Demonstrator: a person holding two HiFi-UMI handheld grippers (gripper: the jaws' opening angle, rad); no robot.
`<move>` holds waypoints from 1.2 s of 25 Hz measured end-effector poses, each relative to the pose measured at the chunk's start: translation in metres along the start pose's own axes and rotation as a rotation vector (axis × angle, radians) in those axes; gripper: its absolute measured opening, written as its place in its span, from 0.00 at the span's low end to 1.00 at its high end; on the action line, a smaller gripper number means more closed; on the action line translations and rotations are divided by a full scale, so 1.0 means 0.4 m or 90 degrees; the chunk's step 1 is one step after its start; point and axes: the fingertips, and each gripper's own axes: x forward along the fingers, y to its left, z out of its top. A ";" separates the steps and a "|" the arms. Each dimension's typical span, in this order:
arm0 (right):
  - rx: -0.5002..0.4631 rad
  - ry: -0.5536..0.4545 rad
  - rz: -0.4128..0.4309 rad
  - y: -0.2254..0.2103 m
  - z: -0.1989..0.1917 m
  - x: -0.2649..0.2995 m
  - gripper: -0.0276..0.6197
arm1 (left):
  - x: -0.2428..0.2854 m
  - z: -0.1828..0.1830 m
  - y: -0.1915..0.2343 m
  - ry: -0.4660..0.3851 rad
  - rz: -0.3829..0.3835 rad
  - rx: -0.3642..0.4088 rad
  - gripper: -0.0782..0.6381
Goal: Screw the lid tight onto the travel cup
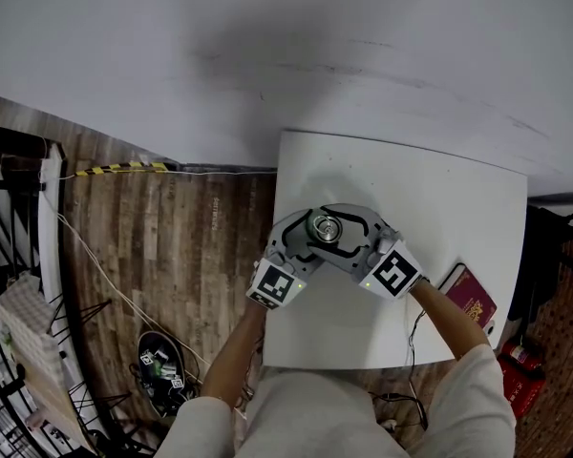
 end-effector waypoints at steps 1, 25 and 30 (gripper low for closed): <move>-0.006 0.004 0.013 0.001 -0.001 0.001 0.45 | 0.000 0.000 0.001 0.000 0.000 0.000 0.57; -0.004 0.023 0.011 0.002 -0.014 0.002 0.59 | 0.001 0.000 0.000 0.003 -0.002 0.003 0.57; 0.075 -0.034 -0.098 -0.007 -0.014 -0.025 0.59 | 0.001 -0.001 0.000 0.001 -0.003 0.000 0.57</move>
